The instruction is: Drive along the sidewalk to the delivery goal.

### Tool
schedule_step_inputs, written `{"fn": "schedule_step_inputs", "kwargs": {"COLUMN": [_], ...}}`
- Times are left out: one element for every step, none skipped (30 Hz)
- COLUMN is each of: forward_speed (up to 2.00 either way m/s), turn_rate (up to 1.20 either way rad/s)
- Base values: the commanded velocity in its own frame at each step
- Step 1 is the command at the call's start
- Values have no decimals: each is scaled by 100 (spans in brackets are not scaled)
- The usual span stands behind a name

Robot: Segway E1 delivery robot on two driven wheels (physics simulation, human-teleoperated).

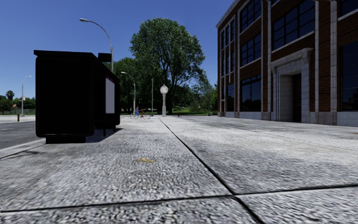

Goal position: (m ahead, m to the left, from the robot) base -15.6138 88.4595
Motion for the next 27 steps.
{"fn": "schedule_step_inputs", "kwargs": {"forward_speed": [200,200,200,200,200,200,200,200,200,200,200,200,200,200,200,200,200,200,200,200,200,200,200,200,200,200,200], "turn_rate": [0,0,0,0,0,0,0,0,0,0,0,0,0,0,0,0,0,0,0,0,0,0,0,0,0,0,0]}}
